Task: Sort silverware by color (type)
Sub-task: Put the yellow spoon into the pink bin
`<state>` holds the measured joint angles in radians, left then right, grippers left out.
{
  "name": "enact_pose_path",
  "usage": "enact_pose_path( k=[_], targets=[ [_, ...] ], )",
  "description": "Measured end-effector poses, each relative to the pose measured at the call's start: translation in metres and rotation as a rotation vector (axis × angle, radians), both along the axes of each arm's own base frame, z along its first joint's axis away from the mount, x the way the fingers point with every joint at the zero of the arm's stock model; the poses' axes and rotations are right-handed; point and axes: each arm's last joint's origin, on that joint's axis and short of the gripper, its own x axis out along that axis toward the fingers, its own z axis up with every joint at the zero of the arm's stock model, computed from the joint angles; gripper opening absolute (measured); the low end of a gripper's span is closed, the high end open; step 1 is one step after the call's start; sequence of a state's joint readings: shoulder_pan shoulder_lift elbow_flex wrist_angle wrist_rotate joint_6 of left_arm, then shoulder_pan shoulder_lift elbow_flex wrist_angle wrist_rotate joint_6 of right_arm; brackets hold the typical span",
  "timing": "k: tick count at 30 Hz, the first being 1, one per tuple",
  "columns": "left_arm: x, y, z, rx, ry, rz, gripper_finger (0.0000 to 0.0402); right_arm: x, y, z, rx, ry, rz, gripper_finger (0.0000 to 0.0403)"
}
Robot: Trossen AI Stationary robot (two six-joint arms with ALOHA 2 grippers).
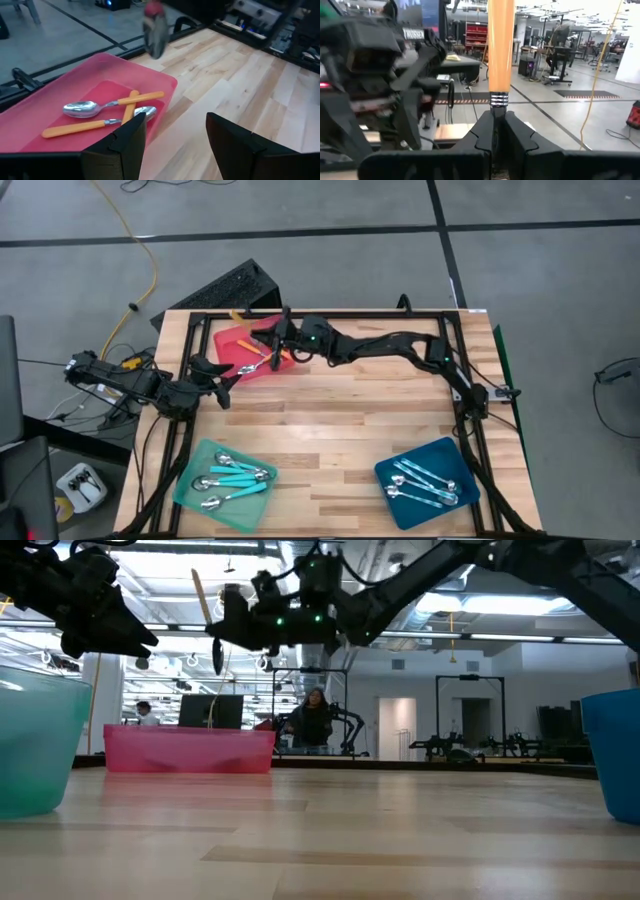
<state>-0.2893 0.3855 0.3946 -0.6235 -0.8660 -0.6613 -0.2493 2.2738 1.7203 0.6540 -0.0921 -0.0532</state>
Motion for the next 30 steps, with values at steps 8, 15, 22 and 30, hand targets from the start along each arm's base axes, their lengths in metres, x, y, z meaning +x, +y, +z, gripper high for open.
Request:
enact_pose_path(
  k=[8, 15, 22, 30],
  targets=[
    [-0.002, 0.0, -0.003, -0.004, 0.04, -0.016, 0.019, 0.0, -0.004, -0.012, 0.002, 0.099, -0.017, 0.0045],
    [-0.002, 0.0, -0.003, 0.002, 0.037, -0.006, 0.019, -0.004, -0.019, -0.018, 0.043, 0.159, -0.055, 0.0045],
    [-0.002, 0.001, -0.003, 0.004, 0.029, 0.011, 0.019, -0.005, -0.021, -0.021, 0.041, 0.184, -0.06, 0.0045],
    [-0.002, 0.001, -0.003, -0.002, 0.024, 0.014, 0.019, 0.002, -0.028, -0.055, 0.05, 0.205, -0.076, 0.0045]
  ],
)
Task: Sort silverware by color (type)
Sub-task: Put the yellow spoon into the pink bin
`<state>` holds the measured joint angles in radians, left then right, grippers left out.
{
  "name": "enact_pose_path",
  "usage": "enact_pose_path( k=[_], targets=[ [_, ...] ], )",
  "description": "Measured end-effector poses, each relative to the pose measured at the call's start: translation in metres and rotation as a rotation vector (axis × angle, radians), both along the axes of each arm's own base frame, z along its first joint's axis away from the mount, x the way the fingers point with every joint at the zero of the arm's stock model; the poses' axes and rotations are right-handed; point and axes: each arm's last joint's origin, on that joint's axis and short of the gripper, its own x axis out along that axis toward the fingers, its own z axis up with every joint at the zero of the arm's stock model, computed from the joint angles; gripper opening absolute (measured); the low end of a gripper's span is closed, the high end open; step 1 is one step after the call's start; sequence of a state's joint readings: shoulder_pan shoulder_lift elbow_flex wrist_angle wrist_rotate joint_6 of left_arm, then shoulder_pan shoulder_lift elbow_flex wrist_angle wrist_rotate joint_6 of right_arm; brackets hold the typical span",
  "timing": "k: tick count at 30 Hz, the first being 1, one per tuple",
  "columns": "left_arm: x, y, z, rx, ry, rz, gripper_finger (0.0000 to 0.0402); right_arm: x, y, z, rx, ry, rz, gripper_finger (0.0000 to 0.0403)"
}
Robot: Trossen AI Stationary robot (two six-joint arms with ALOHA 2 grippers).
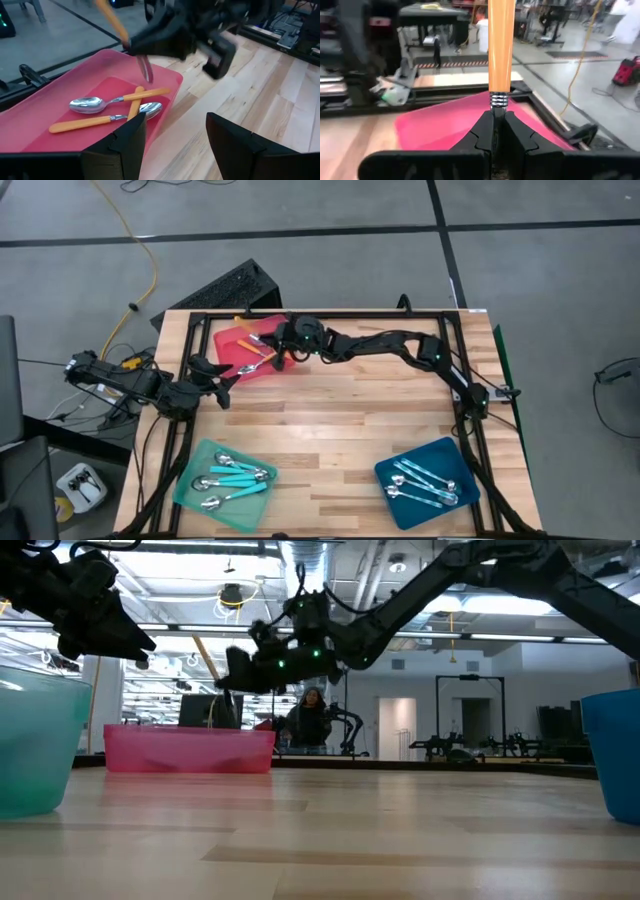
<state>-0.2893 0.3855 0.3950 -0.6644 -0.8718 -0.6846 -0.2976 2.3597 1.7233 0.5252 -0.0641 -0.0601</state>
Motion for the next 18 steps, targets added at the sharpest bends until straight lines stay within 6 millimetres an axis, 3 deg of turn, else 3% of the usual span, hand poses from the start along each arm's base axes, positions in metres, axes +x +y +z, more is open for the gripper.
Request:
enact_pose_path(
  k=[4, 18],
  targets=[
    [0.0001, 0.0001, -0.0003, 0.003, -0.002, 0.004, 0.019, -0.0008, -0.0043, -0.0089, 0.007, 0.025, -0.011, 0.0045],
    [-0.0003, 0.0002, -0.0024, 0.01, 0.012, 0.005, 0.019, -0.0012, -0.0069, -0.0106, -0.006, 0.031, 0.001, 0.0045]
  ],
)
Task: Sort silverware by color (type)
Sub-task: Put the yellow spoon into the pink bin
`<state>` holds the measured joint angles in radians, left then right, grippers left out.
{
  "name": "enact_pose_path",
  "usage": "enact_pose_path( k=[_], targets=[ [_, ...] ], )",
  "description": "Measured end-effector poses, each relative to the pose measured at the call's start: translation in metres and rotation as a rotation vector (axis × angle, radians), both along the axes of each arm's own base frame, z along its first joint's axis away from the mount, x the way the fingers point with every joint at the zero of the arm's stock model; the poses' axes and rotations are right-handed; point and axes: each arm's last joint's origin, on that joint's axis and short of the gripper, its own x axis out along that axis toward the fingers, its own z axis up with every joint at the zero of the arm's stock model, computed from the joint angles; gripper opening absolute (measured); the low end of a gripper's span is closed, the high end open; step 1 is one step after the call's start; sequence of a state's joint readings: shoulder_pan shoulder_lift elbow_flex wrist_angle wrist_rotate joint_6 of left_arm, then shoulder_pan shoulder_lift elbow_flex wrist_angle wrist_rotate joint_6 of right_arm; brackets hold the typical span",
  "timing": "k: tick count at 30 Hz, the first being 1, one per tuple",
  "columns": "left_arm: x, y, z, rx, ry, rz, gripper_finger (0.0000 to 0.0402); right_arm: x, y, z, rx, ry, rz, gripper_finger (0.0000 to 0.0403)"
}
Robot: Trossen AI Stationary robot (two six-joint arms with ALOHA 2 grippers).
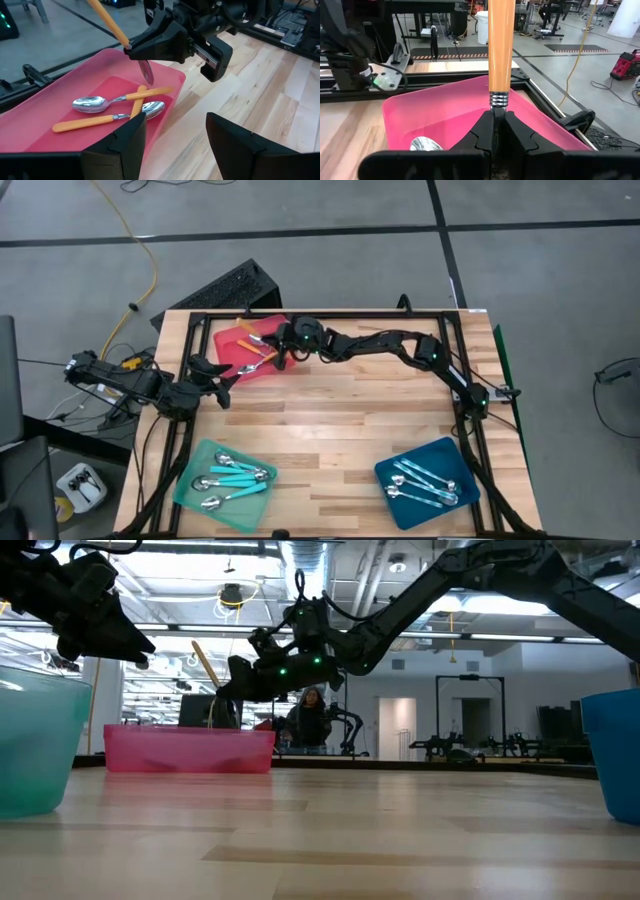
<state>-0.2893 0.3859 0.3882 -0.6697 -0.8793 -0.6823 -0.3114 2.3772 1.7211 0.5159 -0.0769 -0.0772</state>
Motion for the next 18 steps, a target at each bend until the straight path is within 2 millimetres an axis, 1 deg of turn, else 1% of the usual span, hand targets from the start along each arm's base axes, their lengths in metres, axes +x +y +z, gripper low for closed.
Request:
enact_pose_path(
  k=[8, 13, 18],
  targets=[
    [0.0, 0.0, 0.0001, 0.0, -0.001, 0.0, 0.019, -0.0003, -0.0001, -0.002, 0.003, 0.021, 0.002, 0.0045],
    [-0.0002, 0.0004, 0.0001, 0.011, -0.004, 0.015, 0.019, -0.0027, -0.0058, -0.0046, -0.003, 0.05, -0.006, 0.0045],
    [-0.0003, 0.0007, 0.0003, 0.019, -0.007, 0.026, 0.019, -0.003, -0.0068, -0.0046, -0.009, 0.051, -0.007, 0.0045]
  ],
)
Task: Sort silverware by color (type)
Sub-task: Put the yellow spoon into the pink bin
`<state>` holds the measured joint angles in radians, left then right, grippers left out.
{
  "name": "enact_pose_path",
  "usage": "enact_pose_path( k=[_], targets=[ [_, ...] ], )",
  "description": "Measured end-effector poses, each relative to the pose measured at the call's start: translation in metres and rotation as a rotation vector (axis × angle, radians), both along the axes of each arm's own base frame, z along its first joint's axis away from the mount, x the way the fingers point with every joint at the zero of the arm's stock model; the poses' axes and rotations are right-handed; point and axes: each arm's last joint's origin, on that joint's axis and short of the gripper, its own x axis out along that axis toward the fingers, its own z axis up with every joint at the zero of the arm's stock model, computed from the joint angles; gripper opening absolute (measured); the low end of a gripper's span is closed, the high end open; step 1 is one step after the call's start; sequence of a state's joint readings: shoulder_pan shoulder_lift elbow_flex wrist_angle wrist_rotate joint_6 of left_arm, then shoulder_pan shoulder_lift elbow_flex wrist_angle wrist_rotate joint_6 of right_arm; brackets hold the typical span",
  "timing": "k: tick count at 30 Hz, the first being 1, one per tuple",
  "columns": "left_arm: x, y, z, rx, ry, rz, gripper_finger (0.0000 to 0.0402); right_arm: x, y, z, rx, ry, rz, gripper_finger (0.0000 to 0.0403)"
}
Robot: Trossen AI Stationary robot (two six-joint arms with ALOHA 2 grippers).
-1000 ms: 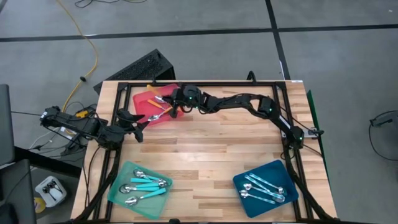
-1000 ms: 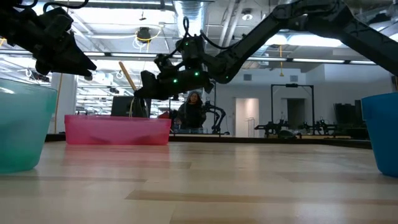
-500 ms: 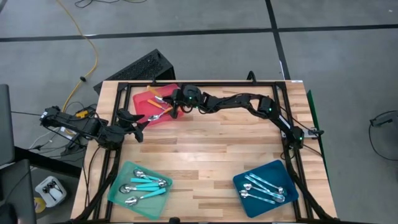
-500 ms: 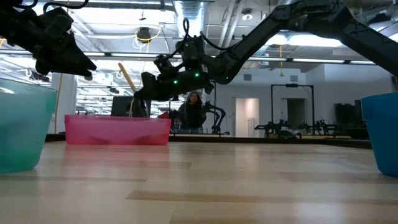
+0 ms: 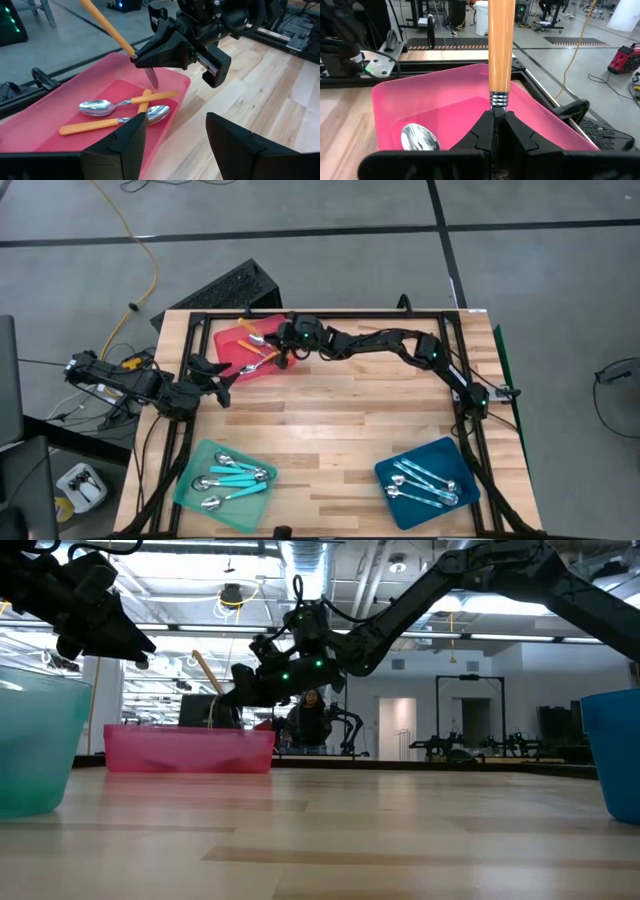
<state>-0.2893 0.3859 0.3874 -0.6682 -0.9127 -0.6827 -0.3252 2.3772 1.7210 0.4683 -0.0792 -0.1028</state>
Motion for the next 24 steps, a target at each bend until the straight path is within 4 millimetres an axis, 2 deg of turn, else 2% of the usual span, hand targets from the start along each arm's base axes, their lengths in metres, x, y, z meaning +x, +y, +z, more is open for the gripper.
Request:
enact_pose_path(
  k=[4, 15, 24],
  targets=[
    [0.0, 0.0, 0.0, 0.0, 0.0, 0.0, 0.019, 0.0, 0.0, -0.001, -0.002, 0.008, 0.002, 0.0045],
    [0.0, 0.0, 0.0, 0.005, -0.001, 0.008, 0.019, 0.003, 0.0, -0.026, 0.023, 0.028, 0.003, 0.0045],
    [-0.001, 0.0, -0.001, 0.01, 0.012, 0.009, 0.019, 0.002, -0.003, -0.024, 0.007, 0.026, 0.003, 0.0045]
  ],
)
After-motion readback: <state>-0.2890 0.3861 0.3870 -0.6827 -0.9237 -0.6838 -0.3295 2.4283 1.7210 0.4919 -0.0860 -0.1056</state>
